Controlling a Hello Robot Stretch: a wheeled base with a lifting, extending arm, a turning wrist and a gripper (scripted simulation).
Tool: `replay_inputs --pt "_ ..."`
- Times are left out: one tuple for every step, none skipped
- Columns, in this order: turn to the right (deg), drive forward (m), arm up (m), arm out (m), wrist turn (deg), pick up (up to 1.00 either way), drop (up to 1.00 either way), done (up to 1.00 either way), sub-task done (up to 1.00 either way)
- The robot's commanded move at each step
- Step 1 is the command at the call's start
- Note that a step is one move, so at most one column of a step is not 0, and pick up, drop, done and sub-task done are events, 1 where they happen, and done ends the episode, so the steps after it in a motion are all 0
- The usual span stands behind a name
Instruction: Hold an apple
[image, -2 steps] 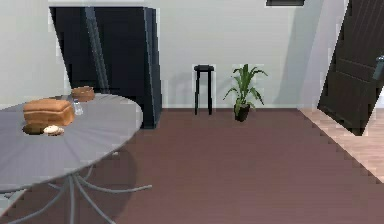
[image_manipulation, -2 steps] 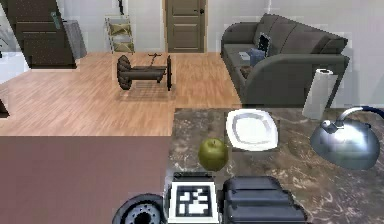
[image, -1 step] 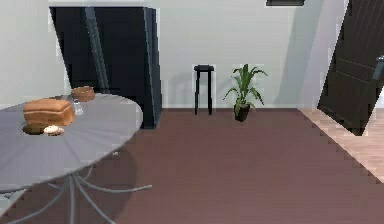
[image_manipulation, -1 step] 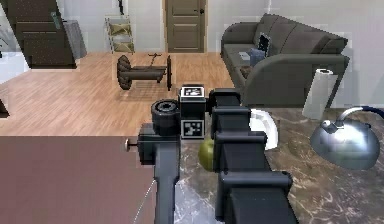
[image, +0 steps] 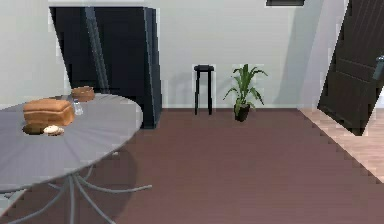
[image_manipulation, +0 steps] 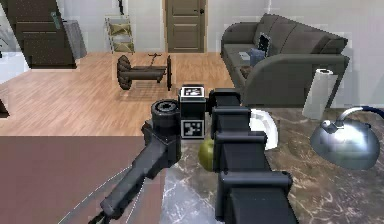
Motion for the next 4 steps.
replay_inputs --pt "0.0 0.0 0.0 0.0 45.0 0.0 0.0 0.0 0.0" --pt "0.0 0.0 0.0 0.0 45.0 0.0 0.0 0.0 0.0" --pt "0.0 0.0 0.0 0.0 45.0 0.0 0.0 0.0 0.0" --pt "0.0 0.0 0.0 0.0 27.0 0.0 0.0 0.0 0.0"
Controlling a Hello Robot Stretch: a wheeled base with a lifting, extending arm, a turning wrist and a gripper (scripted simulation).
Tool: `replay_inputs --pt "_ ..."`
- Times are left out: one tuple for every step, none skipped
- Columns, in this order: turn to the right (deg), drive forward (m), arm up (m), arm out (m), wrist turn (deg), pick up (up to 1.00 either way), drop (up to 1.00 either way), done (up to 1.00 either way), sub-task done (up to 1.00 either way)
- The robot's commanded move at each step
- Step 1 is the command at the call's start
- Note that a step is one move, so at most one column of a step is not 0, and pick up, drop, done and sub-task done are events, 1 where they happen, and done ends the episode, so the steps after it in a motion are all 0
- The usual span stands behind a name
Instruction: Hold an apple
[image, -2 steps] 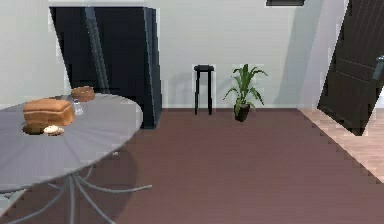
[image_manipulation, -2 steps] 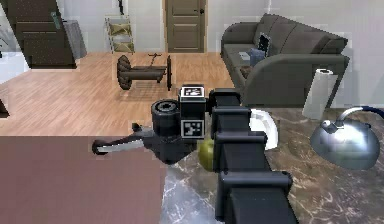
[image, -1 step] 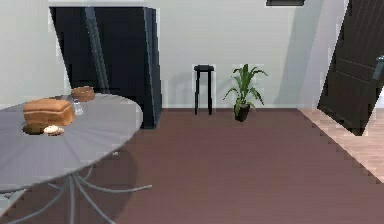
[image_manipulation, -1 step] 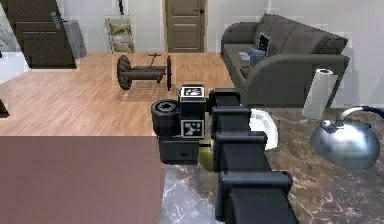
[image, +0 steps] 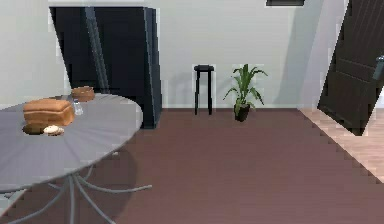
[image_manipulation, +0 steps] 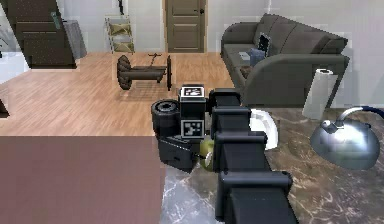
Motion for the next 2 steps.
replay_inputs --pt "0.0 0.0 -0.1 0.0 0.0 0.0 0.0 0.0 0.0" --pt "0.0 0.0 0.0 0.0 0.0 1.0 0.0 0.0 0.0"
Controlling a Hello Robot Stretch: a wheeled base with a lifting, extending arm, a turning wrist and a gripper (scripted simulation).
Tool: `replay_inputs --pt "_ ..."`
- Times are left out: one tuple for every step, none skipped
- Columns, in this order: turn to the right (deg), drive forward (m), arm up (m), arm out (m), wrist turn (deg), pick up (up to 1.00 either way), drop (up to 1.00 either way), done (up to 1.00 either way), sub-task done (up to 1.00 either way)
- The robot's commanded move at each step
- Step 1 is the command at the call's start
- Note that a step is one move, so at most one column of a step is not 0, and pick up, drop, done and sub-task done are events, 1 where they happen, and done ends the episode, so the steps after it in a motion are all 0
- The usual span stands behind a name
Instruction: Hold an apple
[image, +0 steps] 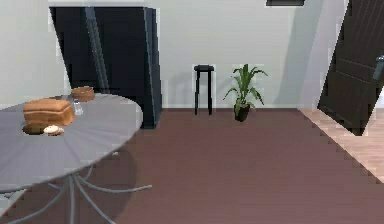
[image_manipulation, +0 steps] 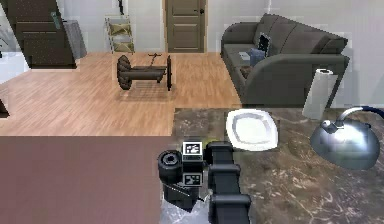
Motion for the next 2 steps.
replay_inputs --pt "0.0 0.0 0.1 0.0 0.0 0.0 0.0 0.0 0.0" --pt "0.0 0.0 0.0 0.0 0.0 0.0 0.0 1.0 0.0"
